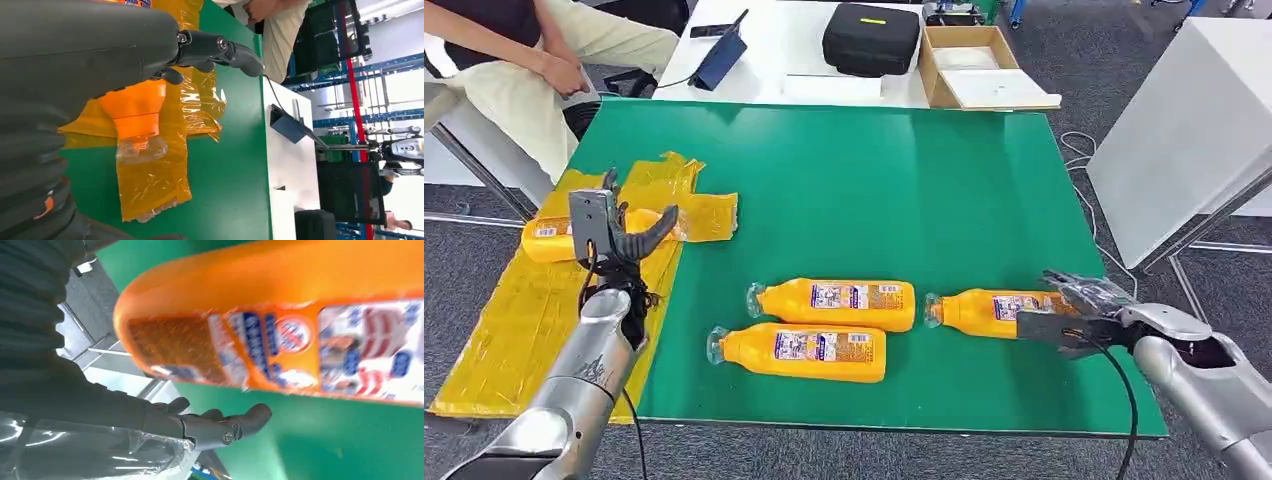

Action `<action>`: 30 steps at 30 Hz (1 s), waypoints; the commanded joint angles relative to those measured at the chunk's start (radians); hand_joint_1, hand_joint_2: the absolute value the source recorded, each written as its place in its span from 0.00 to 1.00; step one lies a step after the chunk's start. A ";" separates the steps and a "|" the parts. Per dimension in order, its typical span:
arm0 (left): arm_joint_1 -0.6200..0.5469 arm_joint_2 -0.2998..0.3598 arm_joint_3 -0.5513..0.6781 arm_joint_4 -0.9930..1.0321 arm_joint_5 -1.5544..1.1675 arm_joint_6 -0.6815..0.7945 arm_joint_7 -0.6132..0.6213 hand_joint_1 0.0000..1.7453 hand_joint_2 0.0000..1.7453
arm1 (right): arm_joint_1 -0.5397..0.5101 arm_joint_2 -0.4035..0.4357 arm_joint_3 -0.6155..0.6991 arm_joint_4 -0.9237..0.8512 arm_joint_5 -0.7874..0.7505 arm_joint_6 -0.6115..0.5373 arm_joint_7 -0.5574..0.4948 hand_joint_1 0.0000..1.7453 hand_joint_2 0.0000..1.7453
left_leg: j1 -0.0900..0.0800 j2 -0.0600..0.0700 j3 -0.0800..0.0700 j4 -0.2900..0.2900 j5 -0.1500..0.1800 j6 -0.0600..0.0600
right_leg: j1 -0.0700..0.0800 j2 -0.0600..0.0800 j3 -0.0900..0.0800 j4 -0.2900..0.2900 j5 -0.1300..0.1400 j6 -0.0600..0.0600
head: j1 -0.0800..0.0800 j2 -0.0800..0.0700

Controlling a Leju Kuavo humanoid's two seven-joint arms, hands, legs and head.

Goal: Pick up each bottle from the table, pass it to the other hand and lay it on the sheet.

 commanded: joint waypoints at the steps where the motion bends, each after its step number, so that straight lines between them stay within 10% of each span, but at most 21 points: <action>1: -0.046 -0.002 0.004 0.085 -0.001 0.003 0.002 0.00 1.00 | -0.041 0.092 0.055 0.131 0.007 -0.024 -0.001 0.00 1.00 | 0.002 0.002 0.008 -0.001 -0.003 -0.005 | 0.002 0.001 0.008 -0.002 -0.002 -0.004 | 0.000 0.000; 24: -0.038 -0.005 0.001 0.077 -0.007 0.009 0.005 0.00 1.00 | -0.038 0.146 0.052 0.195 0.046 -0.080 -0.005 0.00 1.00 | 0.001 0.001 0.005 -0.001 -0.002 -0.004 | 0.001 0.001 0.004 -0.001 -0.001 -0.003 | 0.000 0.000; 30: -0.044 -0.016 -0.012 0.090 -0.016 0.010 0.005 0.00 1.00 | -0.012 0.280 0.041 0.382 0.076 -0.155 -0.007 0.00 1.00 | 0.003 0.003 0.010 -0.002 -0.003 -0.006 | 0.003 0.002 0.011 -0.004 -0.001 -0.005 | 0.000 0.000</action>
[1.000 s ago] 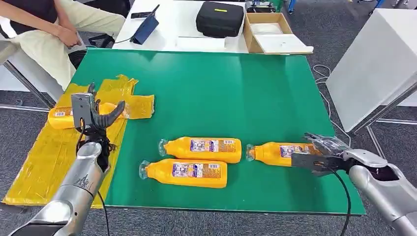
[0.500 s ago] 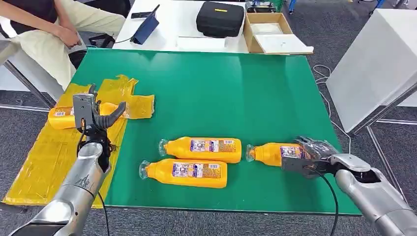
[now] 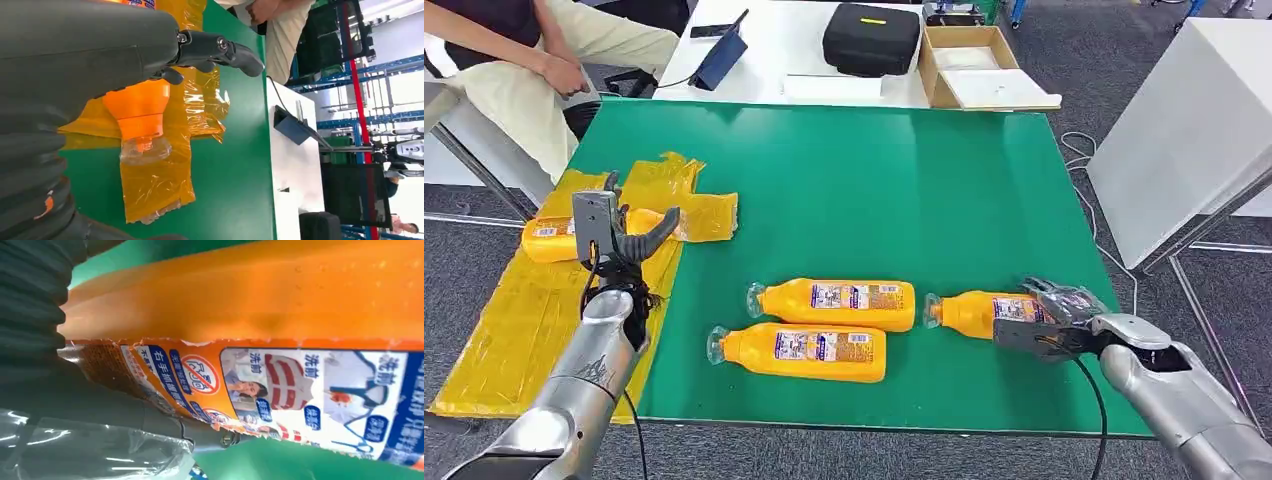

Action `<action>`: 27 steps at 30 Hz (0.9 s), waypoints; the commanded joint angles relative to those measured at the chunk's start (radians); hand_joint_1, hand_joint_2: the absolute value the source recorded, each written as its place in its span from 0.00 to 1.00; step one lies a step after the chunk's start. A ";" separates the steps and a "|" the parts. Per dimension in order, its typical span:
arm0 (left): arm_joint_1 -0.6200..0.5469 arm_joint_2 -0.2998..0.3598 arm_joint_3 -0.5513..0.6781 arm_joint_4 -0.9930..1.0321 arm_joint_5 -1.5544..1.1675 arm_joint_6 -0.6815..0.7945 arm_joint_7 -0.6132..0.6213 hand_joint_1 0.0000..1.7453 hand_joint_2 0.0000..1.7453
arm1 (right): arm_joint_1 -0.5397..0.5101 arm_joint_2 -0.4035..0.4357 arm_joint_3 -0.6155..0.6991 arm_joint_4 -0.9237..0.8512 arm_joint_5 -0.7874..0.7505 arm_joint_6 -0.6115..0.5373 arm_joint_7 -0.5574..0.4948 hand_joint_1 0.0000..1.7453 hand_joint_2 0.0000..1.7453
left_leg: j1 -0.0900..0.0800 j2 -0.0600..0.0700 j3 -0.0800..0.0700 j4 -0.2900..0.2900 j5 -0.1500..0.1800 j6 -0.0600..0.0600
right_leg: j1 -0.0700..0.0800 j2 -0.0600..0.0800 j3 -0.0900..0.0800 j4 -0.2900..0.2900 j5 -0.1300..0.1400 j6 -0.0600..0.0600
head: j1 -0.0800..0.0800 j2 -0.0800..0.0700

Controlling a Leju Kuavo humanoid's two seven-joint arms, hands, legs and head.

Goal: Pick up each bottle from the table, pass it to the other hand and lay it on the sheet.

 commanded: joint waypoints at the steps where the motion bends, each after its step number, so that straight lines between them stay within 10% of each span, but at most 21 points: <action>1: -0.043 -0.014 -0.013 0.079 -0.010 0.003 0.004 0.00 1.00 | -0.005 0.179 0.020 0.257 0.033 -0.066 -0.006 0.00 1.00 | 0.003 0.002 0.008 -0.002 -0.002 -0.004 | 0.003 0.001 0.008 -0.004 -0.001 -0.003 | 0.000 0.000; 2: -0.042 -0.014 -0.011 0.077 -0.007 0.008 0.007 0.00 1.00 | -0.013 0.199 0.024 0.297 0.053 -0.074 -0.016 0.00 1.00 | 0.003 0.003 0.006 -0.001 -0.001 -0.003 | 0.003 0.001 0.006 -0.003 0.000 -0.003 | 0.000 0.000; 4: -0.040 -0.009 -0.010 0.084 -0.005 0.010 0.012 0.00 1.00 | -0.022 0.198 0.045 0.315 0.071 -0.047 -0.040 1.00 1.00 | 0.003 0.005 0.009 -0.001 -0.002 -0.004 | 0.004 0.002 0.008 -0.003 0.000 -0.004 | 0.000 0.000; 27: 0.018 0.011 0.022 0.049 0.008 -0.005 0.010 0.00 1.00 | -0.011 0.322 -0.222 0.200 0.163 -0.305 0.068 1.00 1.00 | 0.005 0.016 0.021 -0.002 -0.004 -0.008 | 0.006 0.017 0.016 -0.006 0.005 -0.009 | 0.000 0.000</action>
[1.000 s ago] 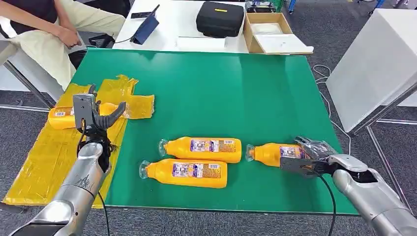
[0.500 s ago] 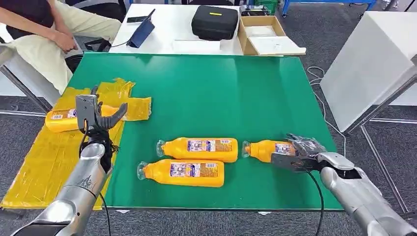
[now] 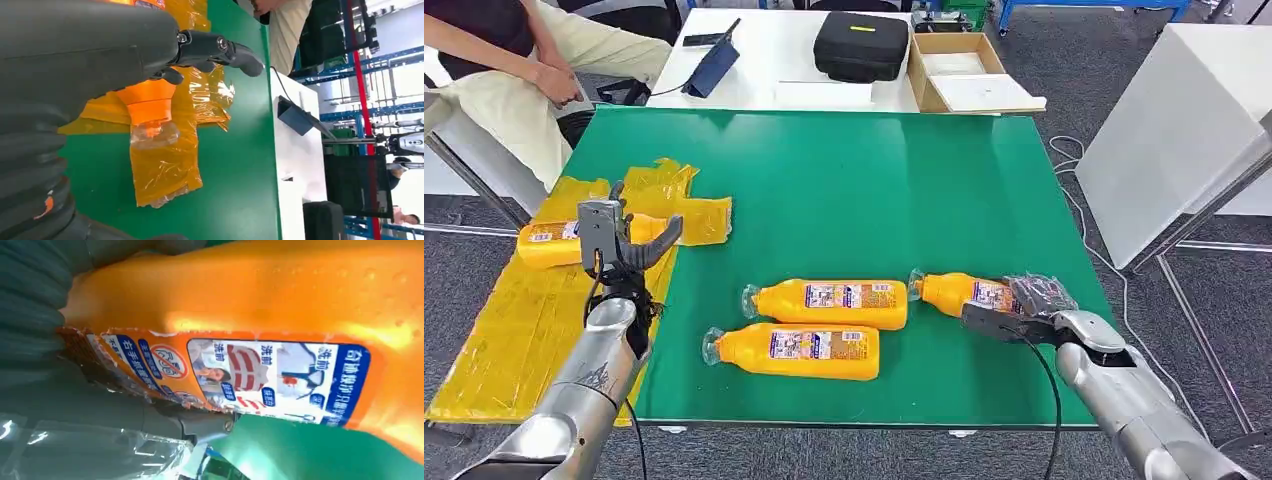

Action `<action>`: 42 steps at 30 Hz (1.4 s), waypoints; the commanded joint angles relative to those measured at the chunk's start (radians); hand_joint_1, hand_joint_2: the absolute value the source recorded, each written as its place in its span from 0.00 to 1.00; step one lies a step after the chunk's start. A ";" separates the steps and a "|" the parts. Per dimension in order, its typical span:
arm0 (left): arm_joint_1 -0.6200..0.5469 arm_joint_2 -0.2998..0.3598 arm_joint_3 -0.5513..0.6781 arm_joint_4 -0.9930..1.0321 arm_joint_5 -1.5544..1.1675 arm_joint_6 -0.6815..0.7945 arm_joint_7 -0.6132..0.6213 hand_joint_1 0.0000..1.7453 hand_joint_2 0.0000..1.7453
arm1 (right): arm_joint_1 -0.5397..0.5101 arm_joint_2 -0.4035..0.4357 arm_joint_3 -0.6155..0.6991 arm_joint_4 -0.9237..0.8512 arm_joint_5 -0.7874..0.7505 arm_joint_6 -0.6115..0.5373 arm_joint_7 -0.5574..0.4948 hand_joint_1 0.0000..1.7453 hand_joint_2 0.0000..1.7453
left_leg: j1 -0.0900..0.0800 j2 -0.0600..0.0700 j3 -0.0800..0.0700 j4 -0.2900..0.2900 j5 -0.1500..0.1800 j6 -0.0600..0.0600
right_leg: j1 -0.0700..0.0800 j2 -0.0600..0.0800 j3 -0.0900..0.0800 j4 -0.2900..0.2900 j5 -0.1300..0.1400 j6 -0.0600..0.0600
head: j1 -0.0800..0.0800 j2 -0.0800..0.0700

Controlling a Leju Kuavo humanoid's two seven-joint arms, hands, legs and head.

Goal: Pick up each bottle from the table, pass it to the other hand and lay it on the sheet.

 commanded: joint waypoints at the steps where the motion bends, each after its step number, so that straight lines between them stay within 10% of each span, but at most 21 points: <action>1: 0.007 0.012 0.029 0.026 0.002 -0.004 0.016 0.00 1.00 | 0.014 0.122 -0.150 -0.044 0.063 -0.084 0.096 1.00 1.00 | 0.001 0.002 0.002 -0.001 -0.001 -0.005 | 0.001 0.001 0.002 -0.001 0.000 -0.004 | 0.000 0.000; 7: 0.141 -0.027 0.053 -0.132 -0.010 -0.012 0.020 0.00 1.00 | 0.136 0.210 -0.350 -0.388 0.017 -0.227 0.073 1.00 1.00 | 0.000 0.001 -0.001 -0.002 -0.001 -0.003 | 0.000 0.002 -0.001 -0.001 -0.001 -0.003 | 0.000 0.000; 22: 0.152 -0.032 0.047 -0.083 -0.023 -0.013 0.021 0.00 1.00 | 0.137 0.246 -0.364 -0.317 0.010 -0.270 0.061 1.00 1.00 | 0.001 -0.006 -0.008 0.000 -0.002 -0.004 | 0.000 -0.005 -0.005 0.000 -0.006 -0.001 | 0.000 0.000; 30: 0.118 -0.090 -0.065 -0.155 -0.010 -0.128 0.060 0.00 1.00 | 0.062 0.399 -0.407 -0.289 -0.172 -0.464 -0.109 1.00 1.00 | 0.001 -0.006 -0.008 0.001 -0.003 -0.005 | 0.000 -0.006 -0.006 0.002 -0.006 -0.002 | 0.000 0.000; 42: 0.015 -0.152 -0.287 -0.264 0.048 -0.227 0.138 0.00 1.00 | -0.063 0.590 -0.221 -0.108 -0.257 -0.391 -0.168 1.00 1.00 | 0.001 -0.004 -0.011 0.003 -0.003 -0.006 | 0.001 -0.005 -0.009 0.005 -0.006 -0.002 | 0.000 0.000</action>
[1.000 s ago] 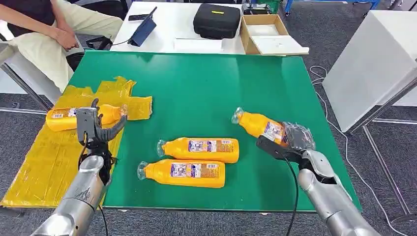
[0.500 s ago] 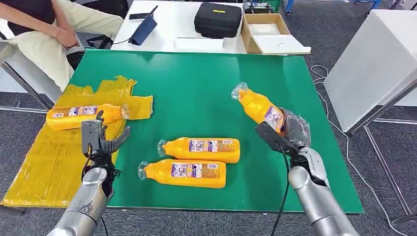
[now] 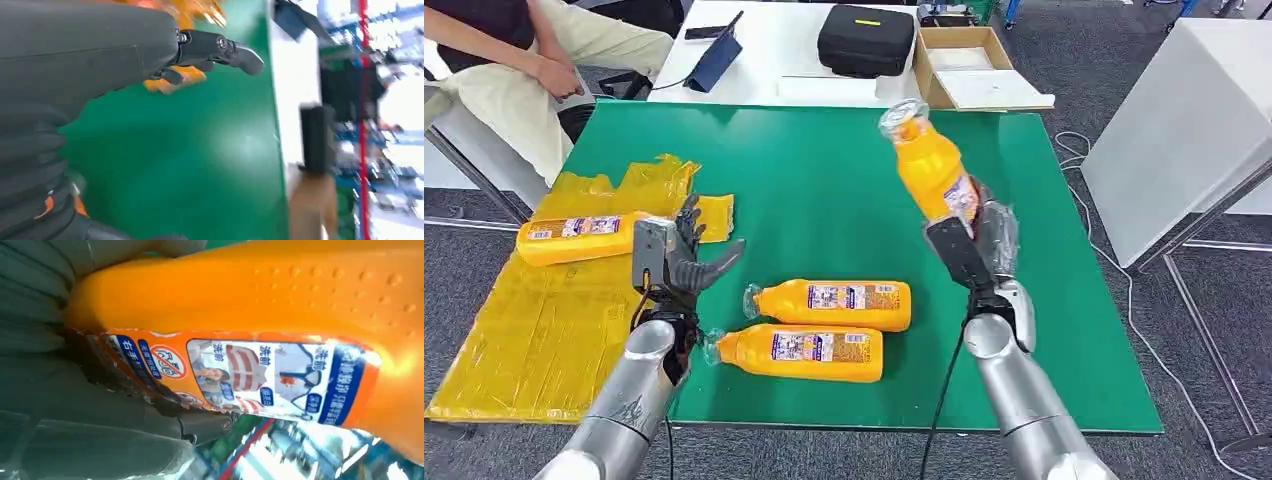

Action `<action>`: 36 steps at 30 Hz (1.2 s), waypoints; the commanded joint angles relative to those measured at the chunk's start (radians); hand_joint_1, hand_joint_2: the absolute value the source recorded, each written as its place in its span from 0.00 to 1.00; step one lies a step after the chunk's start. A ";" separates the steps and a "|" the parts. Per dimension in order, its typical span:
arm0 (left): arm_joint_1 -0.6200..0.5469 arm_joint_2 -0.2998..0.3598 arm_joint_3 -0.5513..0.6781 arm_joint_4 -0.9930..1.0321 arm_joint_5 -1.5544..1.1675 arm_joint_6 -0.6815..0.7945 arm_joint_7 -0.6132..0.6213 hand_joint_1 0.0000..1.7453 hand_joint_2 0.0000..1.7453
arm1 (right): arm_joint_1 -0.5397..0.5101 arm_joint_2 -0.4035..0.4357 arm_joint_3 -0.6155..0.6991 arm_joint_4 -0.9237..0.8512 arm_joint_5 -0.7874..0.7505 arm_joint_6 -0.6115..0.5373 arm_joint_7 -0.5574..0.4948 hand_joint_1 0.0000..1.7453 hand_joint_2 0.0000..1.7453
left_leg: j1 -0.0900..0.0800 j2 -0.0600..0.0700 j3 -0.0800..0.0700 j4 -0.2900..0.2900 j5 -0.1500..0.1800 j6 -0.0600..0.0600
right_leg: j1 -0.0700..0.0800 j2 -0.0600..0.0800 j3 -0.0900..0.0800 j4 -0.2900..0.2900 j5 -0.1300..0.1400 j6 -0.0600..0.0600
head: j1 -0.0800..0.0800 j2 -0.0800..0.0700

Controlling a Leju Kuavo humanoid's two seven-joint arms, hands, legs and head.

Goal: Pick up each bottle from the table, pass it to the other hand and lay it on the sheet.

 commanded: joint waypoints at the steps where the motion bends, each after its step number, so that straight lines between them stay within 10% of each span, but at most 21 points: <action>1: -0.104 -0.038 -0.161 -0.058 0.062 -0.053 0.075 0.00 1.00 | -0.152 0.158 0.132 0.198 -0.048 0.032 -0.030 1.00 1.00 | 0.001 0.001 0.001 0.002 -0.002 -0.004 | 0.001 0.000 0.001 0.002 -0.002 -0.003 | 0.000 0.000; 36: -0.111 -0.044 -0.286 -0.301 0.285 -0.128 0.165 0.00 1.00 | -0.202 0.202 0.211 0.296 -0.128 -0.009 -0.135 1.00 1.00 | 0.001 -0.001 0.001 0.000 -0.001 -0.003 | 0.000 -0.001 0.001 0.000 -0.002 -0.002 | 0.000 0.000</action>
